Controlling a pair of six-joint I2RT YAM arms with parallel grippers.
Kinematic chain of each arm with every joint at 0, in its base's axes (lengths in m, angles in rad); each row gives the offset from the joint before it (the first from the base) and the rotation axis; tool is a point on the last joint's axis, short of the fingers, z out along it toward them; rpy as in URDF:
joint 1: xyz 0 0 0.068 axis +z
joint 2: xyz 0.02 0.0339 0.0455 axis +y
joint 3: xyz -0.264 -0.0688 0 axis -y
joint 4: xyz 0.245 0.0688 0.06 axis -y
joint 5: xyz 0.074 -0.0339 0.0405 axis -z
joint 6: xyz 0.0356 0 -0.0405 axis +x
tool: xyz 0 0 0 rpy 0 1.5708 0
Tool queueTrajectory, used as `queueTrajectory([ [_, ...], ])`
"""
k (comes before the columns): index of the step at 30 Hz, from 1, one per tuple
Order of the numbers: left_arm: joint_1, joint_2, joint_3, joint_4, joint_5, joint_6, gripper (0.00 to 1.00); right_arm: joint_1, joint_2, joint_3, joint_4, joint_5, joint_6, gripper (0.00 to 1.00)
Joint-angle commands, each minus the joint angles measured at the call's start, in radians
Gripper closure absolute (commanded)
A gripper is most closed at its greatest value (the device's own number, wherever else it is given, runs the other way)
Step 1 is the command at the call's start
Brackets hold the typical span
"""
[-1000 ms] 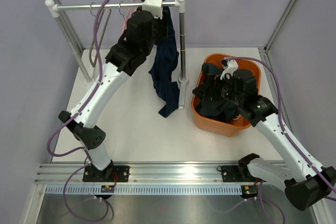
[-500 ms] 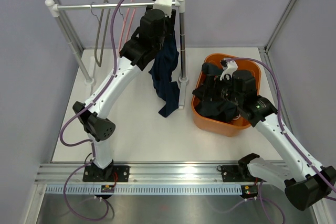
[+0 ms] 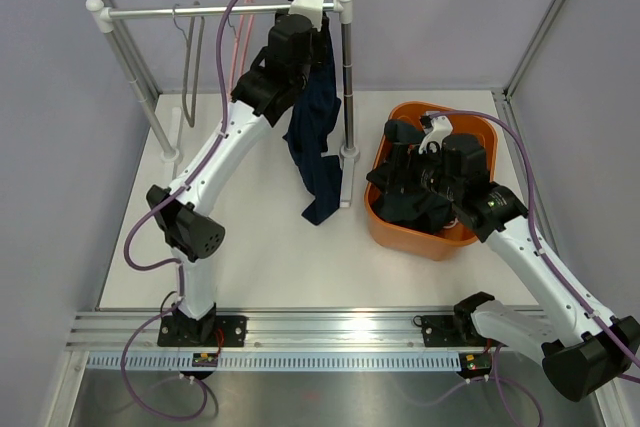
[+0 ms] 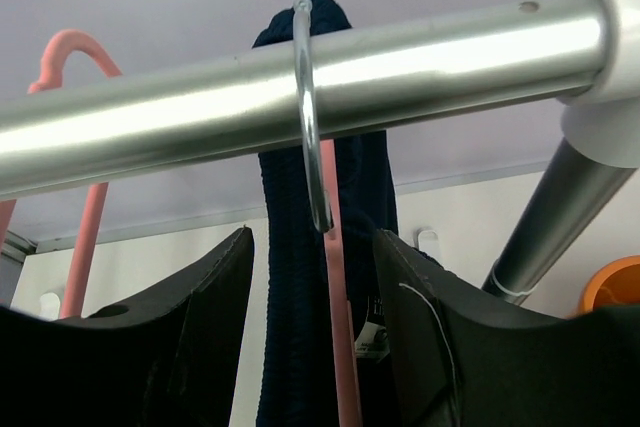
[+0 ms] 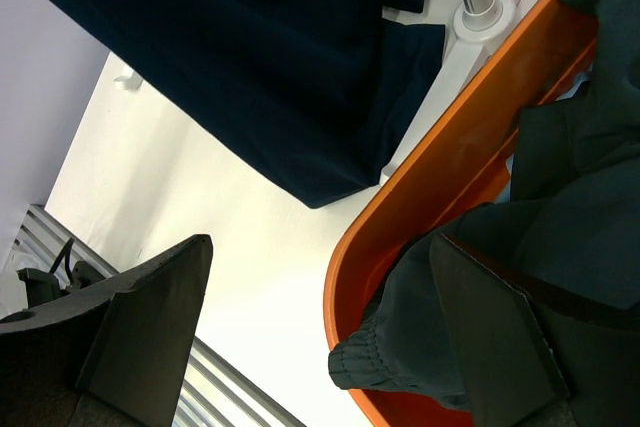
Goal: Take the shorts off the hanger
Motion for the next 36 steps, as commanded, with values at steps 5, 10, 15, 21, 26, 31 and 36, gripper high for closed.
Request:
queueTrajectory([
  [5, 0.02, 0.02, 0.041, 0.043, 0.027, -0.012, 0.49, -0.004, -0.002, -0.003, 0.041, -0.022, -0.015, 0.01],
  [10, 0.02, 0.02, 0.041, 0.042, 0.038, -0.008, 0.73, -0.004, 0.0, -0.004, 0.044, -0.024, -0.015, 0.0],
  [15, 0.02, 0.006, 0.047, 0.048, 0.052, 0.001, 1.0, -0.004, 0.004, -0.003, 0.046, -0.03, -0.015, 0.01],
  [21, 0.02, -0.052, 0.035, 0.074, 0.072, 0.024, 1.0, -0.002, 0.009, -0.003, 0.049, -0.028, -0.017, 0.01],
  [26, 0.018, -0.115, 0.027, 0.08, 0.08, 0.035, 1.0, -0.004, 0.011, -0.003, 0.049, -0.028, -0.018, 0.0],
  [31, 0.013, -0.153, 0.02, 0.058, 0.07, 0.043, 1.0, -0.004, 0.011, -0.003, 0.046, -0.024, -0.02, 0.01],
  [36, 0.006, -0.201, -0.038, 0.045, 0.06, 0.041, 1.0, -0.004, 0.009, -0.003, 0.044, -0.018, -0.021, 0.01],
])
